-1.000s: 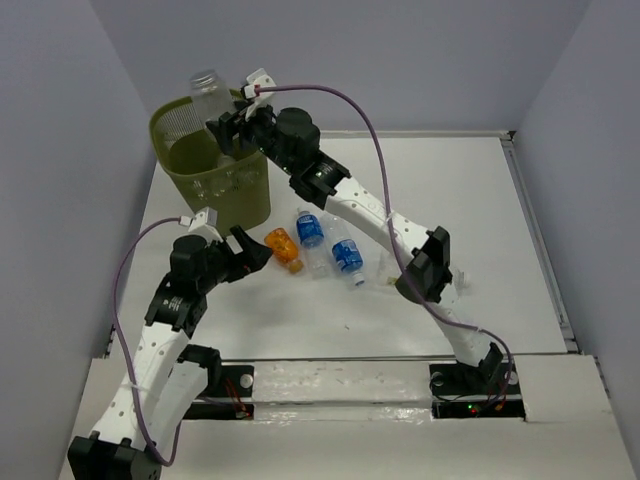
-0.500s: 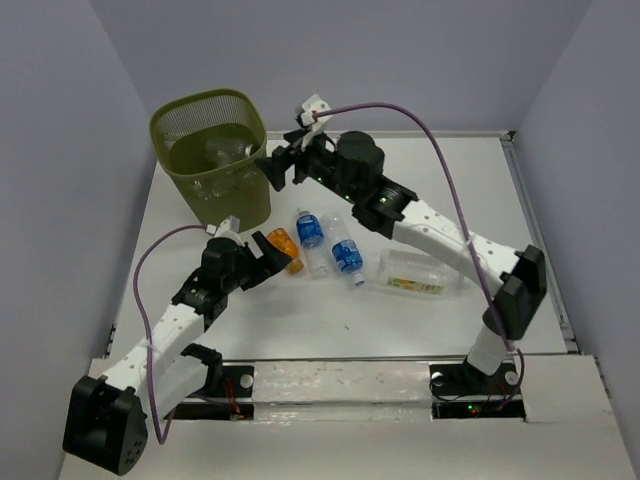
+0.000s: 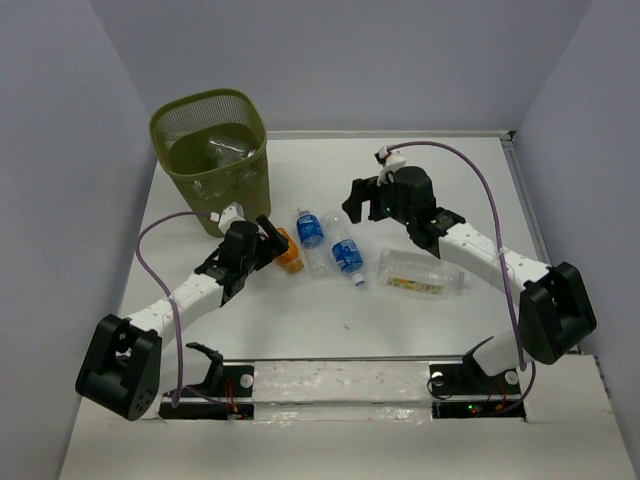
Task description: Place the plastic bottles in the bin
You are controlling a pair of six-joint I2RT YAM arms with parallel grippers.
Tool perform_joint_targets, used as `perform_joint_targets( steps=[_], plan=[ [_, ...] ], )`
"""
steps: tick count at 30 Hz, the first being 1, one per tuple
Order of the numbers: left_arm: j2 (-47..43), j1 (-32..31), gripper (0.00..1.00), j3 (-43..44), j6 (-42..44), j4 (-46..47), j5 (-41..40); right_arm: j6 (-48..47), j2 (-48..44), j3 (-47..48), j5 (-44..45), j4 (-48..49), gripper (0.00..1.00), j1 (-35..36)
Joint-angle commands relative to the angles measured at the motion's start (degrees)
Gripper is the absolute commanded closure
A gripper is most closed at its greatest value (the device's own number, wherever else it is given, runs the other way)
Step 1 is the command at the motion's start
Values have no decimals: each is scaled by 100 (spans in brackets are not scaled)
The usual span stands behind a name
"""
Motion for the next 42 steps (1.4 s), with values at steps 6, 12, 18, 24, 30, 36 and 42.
perform_joint_targets(
  steps=[6, 12, 18, 24, 30, 36, 42],
  plan=[
    [1048, -52, 1, 742, 222, 495, -519, 12, 746, 426, -245, -349, 5, -164],
    [1348, -52, 5, 909, 293, 539, -660, 39, 1483, 935, -535, -603, 5, -164],
    [1585, -60, 17, 926, 354, 592, -765, 109, 2099, 1366, -788, -639, 7, -164],
    [1691, -52, 30, 777, 363, 627, -792, 179, 2662, 1692, -983, -656, 7, -164],
    [1271, -52, 42, 645, 451, 452, -836, 223, 2961, 1797, -1133, -691, 7, -164],
    [75, -175, 46, 890, 688, -146, -757, 241, 3058, 1894, -1115, -683, 14, -164],
    [-867, -184, 46, 2137, 1004, -875, -704, 276, 2795, 1771, -948, -603, 46, -164]
  ],
)
